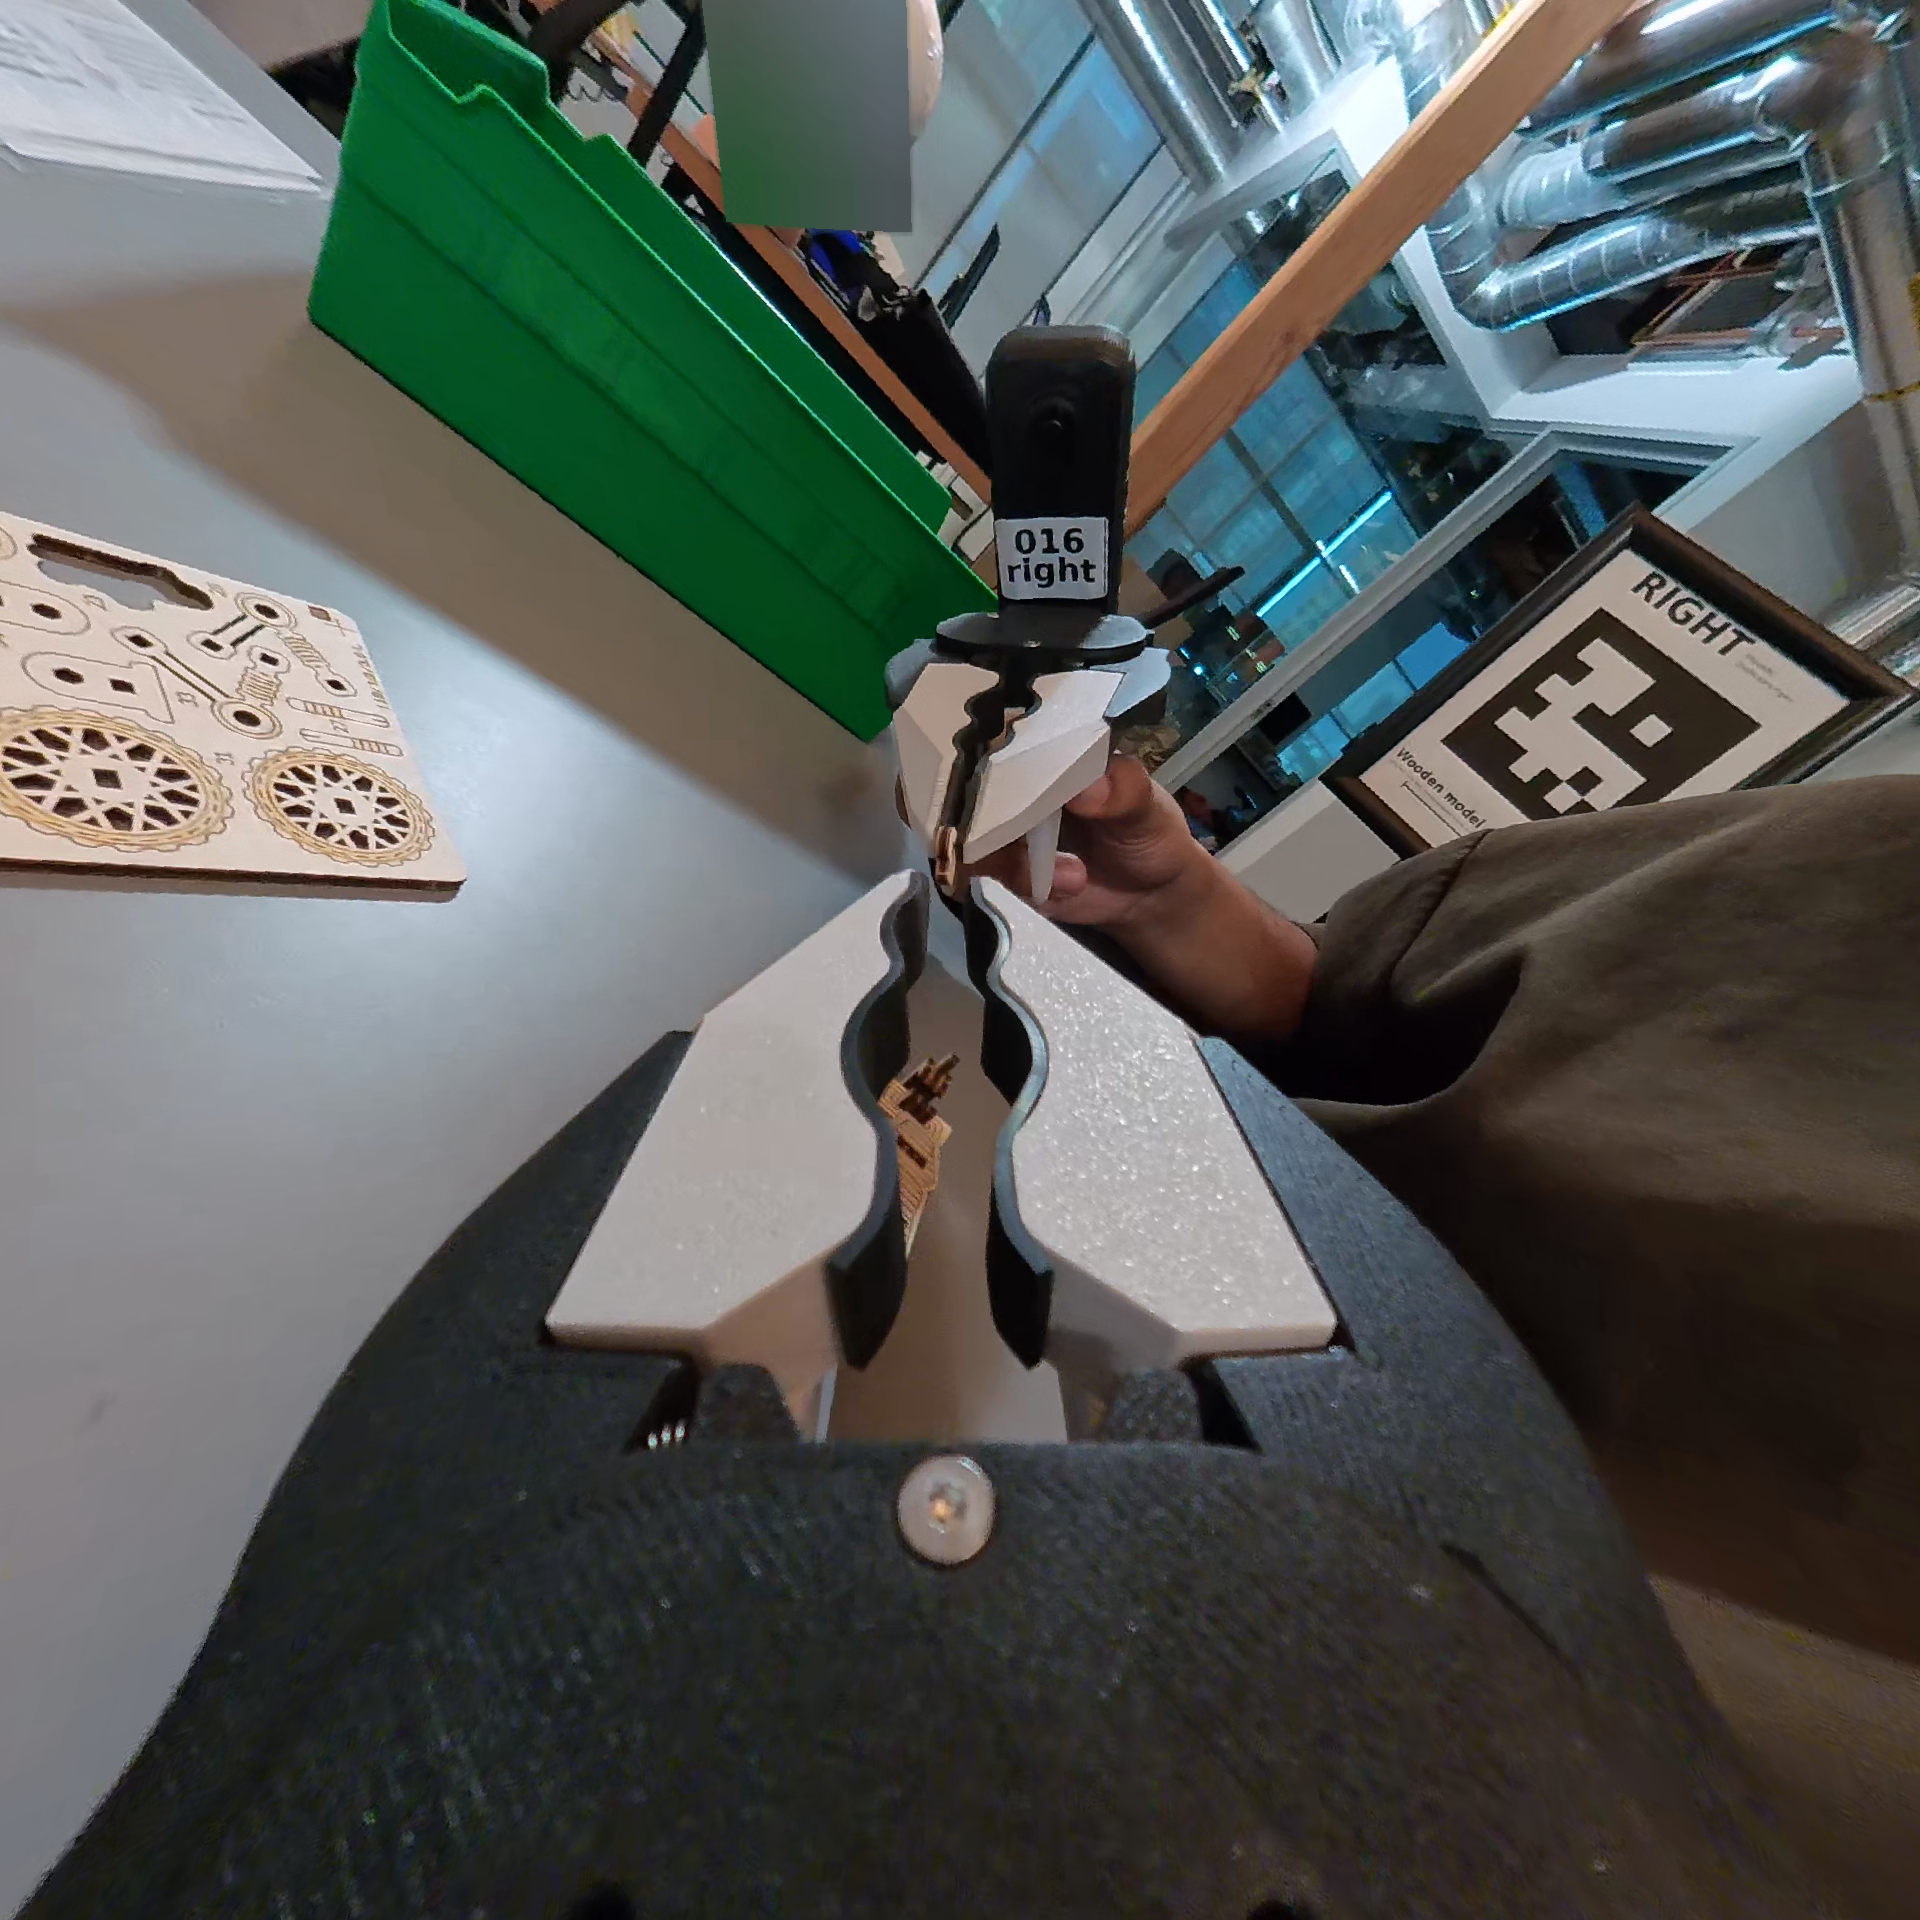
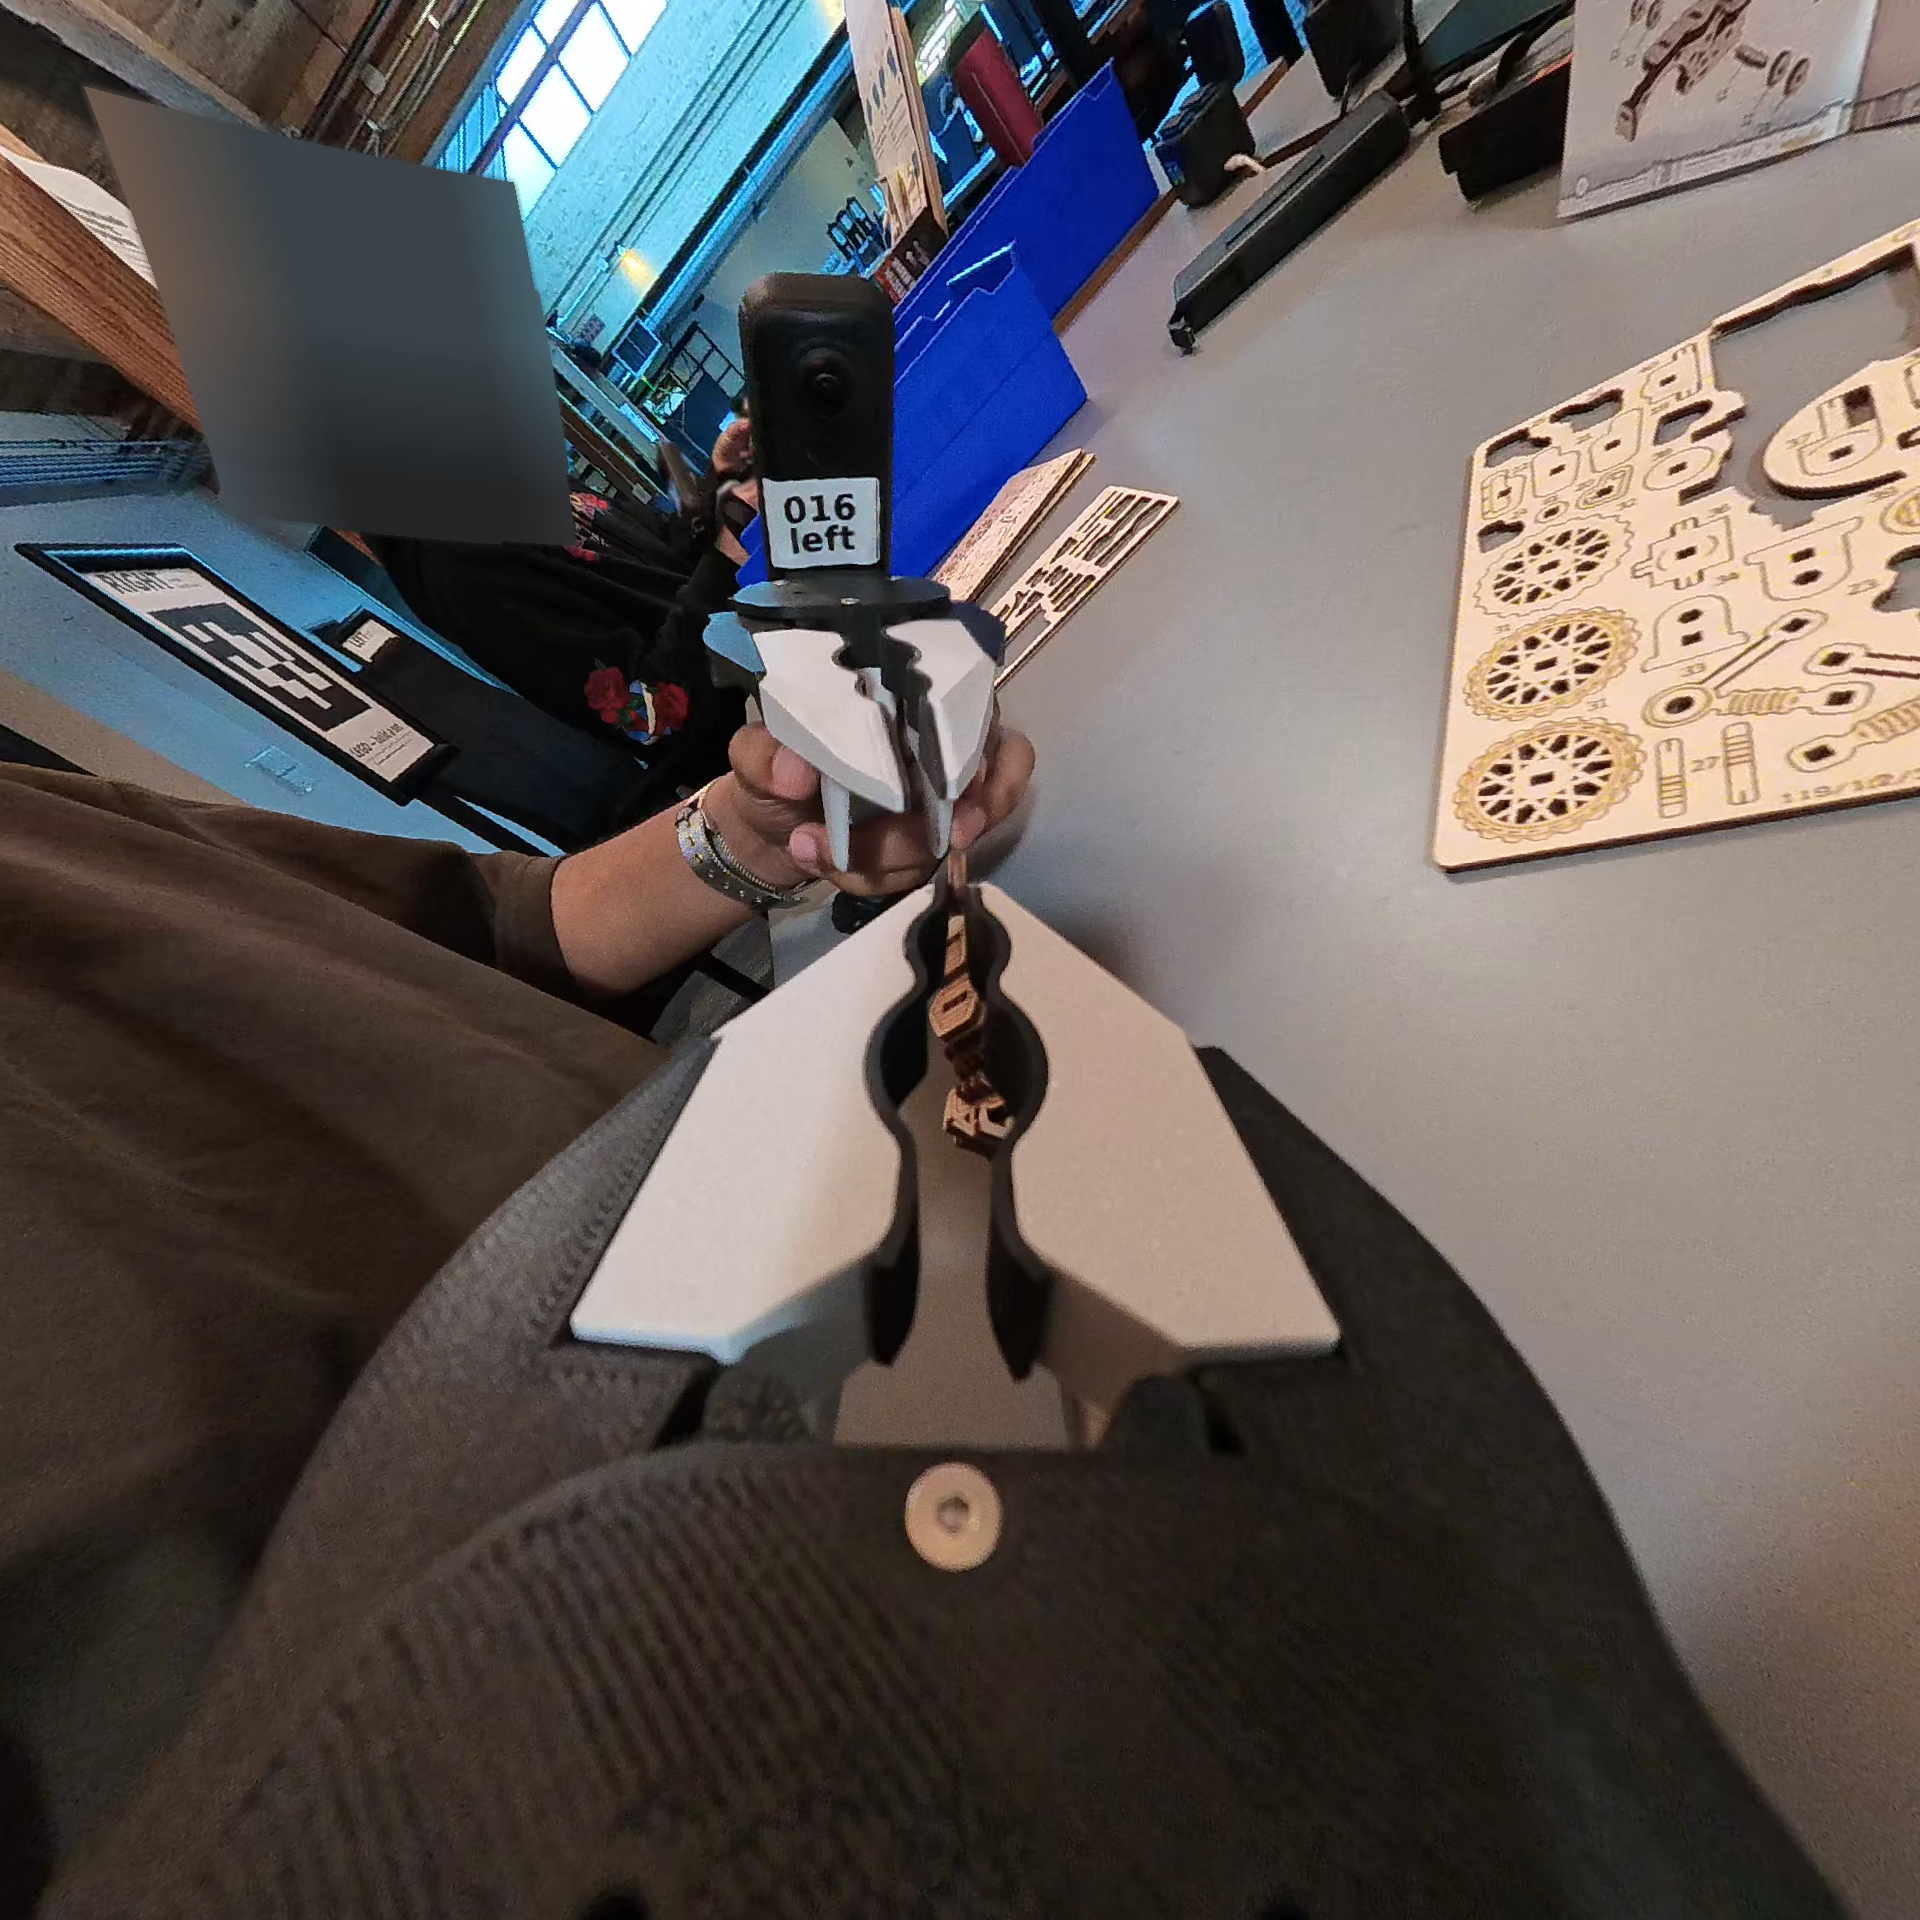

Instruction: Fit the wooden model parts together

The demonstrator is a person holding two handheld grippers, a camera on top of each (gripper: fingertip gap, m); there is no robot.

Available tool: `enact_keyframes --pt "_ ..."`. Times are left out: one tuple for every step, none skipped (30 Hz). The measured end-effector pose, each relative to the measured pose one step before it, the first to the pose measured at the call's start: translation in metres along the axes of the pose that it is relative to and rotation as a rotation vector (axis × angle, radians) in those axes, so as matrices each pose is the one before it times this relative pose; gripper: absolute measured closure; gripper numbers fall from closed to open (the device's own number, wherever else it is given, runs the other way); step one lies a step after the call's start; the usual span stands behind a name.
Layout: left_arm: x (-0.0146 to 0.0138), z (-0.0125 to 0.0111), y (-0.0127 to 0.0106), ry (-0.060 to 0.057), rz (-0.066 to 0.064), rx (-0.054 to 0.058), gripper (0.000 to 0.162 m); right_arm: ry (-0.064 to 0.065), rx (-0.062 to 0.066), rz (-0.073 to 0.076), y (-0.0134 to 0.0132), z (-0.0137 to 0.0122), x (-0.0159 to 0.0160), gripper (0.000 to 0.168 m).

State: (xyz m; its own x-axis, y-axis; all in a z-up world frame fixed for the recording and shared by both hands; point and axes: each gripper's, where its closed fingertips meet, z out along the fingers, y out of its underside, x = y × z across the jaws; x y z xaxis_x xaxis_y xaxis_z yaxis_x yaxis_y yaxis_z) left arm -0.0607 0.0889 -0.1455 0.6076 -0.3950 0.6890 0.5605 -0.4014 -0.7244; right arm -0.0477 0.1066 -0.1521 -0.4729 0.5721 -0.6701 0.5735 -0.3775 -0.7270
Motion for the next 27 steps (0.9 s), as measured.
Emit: enact_keyframes --pt "-0.00024 -0.00023 -0.00073 -0.0026 0.0022 0.0043 0.157 0.0007 -0.0006 -0.0004 -0.00001 0.00008 0.00005 0.167" --pt "-0.00029 -0.00028 -0.00079 -0.0022 0.0015 0.0056 0.157 0.0008 -0.0006 -0.0005 0.00013 0.00003 0.00009 0.167" --pt "-0.00032 -0.00029 -0.00072 -0.0019 0.0001 0.005 0.156 0.0008 -0.0007 -0.0003 0.00007 0.00009 0.00012 0.167" --pt "-0.00032 -0.0002 -0.00057 -0.0012 -0.0007 0.0038 0.156 0.0007 -0.0007 -0.0002 0.00014 0.00011 0.00016 0.167" --pt "-0.00034 -0.00027 -0.00065 -0.0018 0.0 0.0041 0.156 0.0008 -0.001 0.0 0.00019 0.00009 0.00016 0.167" --pt "-0.00037 -0.00039 -0.00094 -0.003 0.0017 0.0059 0.156 0.0009 -0.0014 0.0001 0.00028 0.00013 0.00012 0.167" --pt "-0.00037 -0.00053 -0.00124 -0.0035 0.0028 0.0072 0.156 0.0012 -0.0015 0.0001 0.0002 0.00012 0.00027 0.167" --pt "-0.00028 -0.0006 -0.00141 -0.0038 0.0032 0.0075 0.156 0.0016 -0.0016 0.0 0.00035 0.00006 0.00035 0.167" --pt "-0.00033 -0.00061 -0.00136 -0.0047 0.0036 0.0077 0.156 0.0024 -0.002 0.0 0.00039 0.00017 0.00044 0.167" --pt "-0.00037 -0.00066 -0.00143 -0.0045 0.0035 0.0078 0.156 0.0042 -0.0031 0.0001 0.00044 0.00009 0.00079 0.167" --pt "-0.00038 -0.00064 -0.0014 -0.0043 0.003 0.008 0.156 0.0073 -0.0052 0.0007 0.0009 0.00018 0.00126 0.167" --pt "-0.00055 -0.00048 -0.00124 -0.0046 0.0008 0.0079 0.155 0.01 -0.0067 0.0008 0.00112 0.00016 0.00173 0.167" --pt "-0.00061 -0.00026 -0.00084 -0.0034 -0.0034 0.0055 0.155 0.0104 -0.0066 -0.0004 0.00112 0.00016 0.0017 0.167" --pt "-0.00056 -0.00013 -0.00083 -0.003 -0.0059 0.0043 0.153 0.0104 -0.0066 -0.0022 0.00099 0.0001 0.00151 0.168" --pt "-0.00031 -0.0003 -0.00103 -0.0035 -0.004 0.0066 0.152 0.0121 -0.0084 -0.0049 0.00118 0.00006 0.00151 0.167" --pt "-0.00022 -0.0004 -0.00155 -0.0062 -0.0011 0.0089 0.15 0.0147 -0.0109 -0.0086 0.00134 -0.00003 0.00149 0.167" --pt "-0.00029 -0.00033 -0.00173 -0.0099 0.0007 0.009 0.147 0.0175 -0.0126 -0.0117 0.00144 -0.00005 0.00172 0.167" --pt "0.00001 -0.0003 -0.0017 -0.013 0.0018 0.0075 0.143 0.0193 -0.0129 -0.0138 0.00157 -0.00015 0.00166 0.167" --pt "0.0001 -0.00019 -0.00144 -0.0167 0.0035 0.0056 0.138 0.0191 -0.0133 -0.0148 0.00144 -0.00008 0.00148 0.167" --pt "0.00003 -0.00006 -0.00146 -0.0231 0.0054 0.0052 0.129 0.0172 -0.0147 -0.0145 0.00172 -0.00016 0.001 0.167" --pt "0.0004 -0.00008 -0.00093 -0.0276 0.0105 0.0034 0.119 0.0134 -0.0158 -0.0143 0.00174 0.0 0.00039 0.167" --pt "0.00184 -0.00017 0.00044 -0.024 0.02 -0.0054 0.112 0.0086 -0.0177 -0.014 0.00227 0.00023 -0.00025 0.167" --pt "0.00228 -0.00057 0.00136 -0.0276 0.0271 -0.009 0.105 0.0055 -0.0202 -0.0132 0.00267 0.00064 -0.00058 0.167" --pt "0.00299 -0.00098 0.00112 -0.0296 0.0313 -0.005 0.1 0.0044 -0.021 -0.0127 0.00304 0.00088 -0.00054 0.167" --pt "0.00487 -0.00152 0.00083 -0.023 0.0329 0.0006 0.097 0.0043 -0.0205 -0.0119 0.00316 0.00131 -0.00034 0.167" --pt "0.00615 -0.00202 0.00073 -0.0188 0.0292 0.0034 0.097 0.0046 -0.02 -0.01 0.00327 0.00142 0.00007 0.167" --pt "0.00638 -0.00239 0.00066 -0.0222 0.0208 0.008 0.097 0.0039 -0.0183 -0.0073 0.00317 0.00158 0.00024 0.167"
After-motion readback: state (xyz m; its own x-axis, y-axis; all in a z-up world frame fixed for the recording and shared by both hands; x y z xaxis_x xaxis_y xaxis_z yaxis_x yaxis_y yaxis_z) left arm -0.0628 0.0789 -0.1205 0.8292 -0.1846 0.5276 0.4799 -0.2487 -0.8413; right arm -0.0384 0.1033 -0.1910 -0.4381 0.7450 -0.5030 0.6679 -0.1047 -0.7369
